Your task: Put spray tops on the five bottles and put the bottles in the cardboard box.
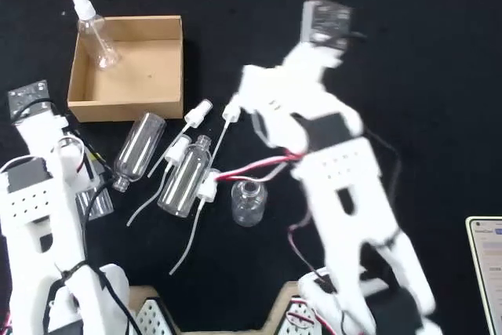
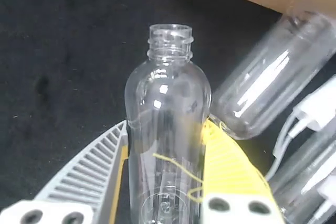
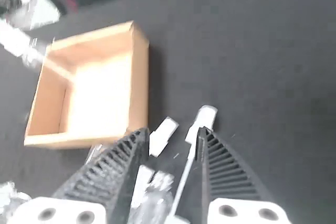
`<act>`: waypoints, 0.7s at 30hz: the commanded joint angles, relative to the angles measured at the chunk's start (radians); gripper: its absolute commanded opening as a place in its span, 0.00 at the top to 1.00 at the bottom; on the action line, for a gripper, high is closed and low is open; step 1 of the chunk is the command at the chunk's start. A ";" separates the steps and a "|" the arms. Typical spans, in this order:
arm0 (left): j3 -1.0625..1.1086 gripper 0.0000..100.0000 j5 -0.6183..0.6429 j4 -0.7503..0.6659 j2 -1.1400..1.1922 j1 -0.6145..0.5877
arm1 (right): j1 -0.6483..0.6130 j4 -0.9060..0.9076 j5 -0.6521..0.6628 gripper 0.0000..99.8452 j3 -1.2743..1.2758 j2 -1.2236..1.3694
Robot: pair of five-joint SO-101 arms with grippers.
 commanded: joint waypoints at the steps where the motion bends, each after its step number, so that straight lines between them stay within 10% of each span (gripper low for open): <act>1: -0.001 0.89 0.006 -0.003 -0.048 -0.067 | -0.074 0.026 -0.046 0.85 -0.125 0.107; 21: 0.107 0.89 -0.002 -0.003 -0.265 -0.073 | -0.114 0.091 -0.318 0.74 -0.446 0.561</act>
